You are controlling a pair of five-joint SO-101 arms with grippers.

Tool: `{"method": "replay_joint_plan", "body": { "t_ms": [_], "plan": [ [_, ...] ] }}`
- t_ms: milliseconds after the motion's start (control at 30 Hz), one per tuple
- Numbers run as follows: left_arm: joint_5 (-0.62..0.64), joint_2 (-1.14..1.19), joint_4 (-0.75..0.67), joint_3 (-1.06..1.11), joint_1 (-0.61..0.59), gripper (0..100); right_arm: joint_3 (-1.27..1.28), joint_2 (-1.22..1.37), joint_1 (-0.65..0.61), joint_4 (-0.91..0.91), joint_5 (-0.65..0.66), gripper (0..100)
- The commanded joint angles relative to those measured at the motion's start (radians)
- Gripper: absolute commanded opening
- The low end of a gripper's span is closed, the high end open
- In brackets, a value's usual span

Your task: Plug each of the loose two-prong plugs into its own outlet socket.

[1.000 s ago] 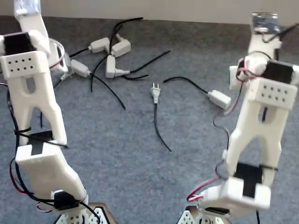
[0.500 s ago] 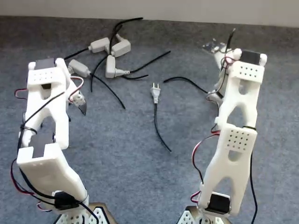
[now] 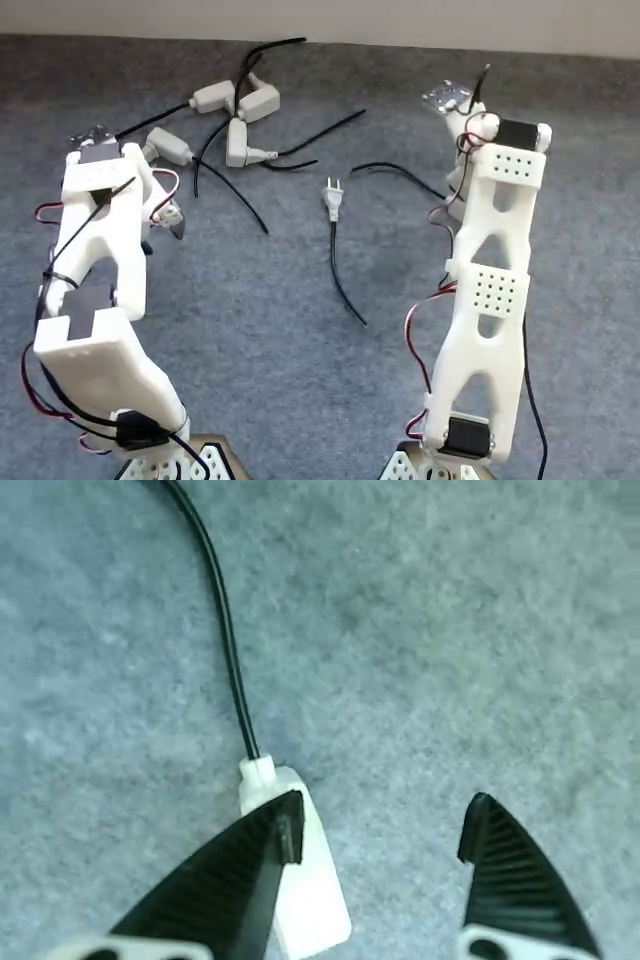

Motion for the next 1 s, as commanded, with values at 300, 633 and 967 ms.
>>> {"method": "replay_joint_plan", "body": {
  "t_ms": [300, 633, 967],
  "plan": [
    [0.011, -0.051, -0.046, 0.002, 0.022, 18, 0.552, -0.303, -0.035, 0.041, -0.021, 26.3],
    [0.011, -0.051, -0.044, 0.004, 0.022, 18, 1.156, -0.733, -0.03, 0.035, -0.026, 26.3],
    [0.011, -0.05, -0.041, 0.005, 0.016, 18, 1.165, -0.871, -0.027, 0.004, 0.046, 26.3]
  ]
}}
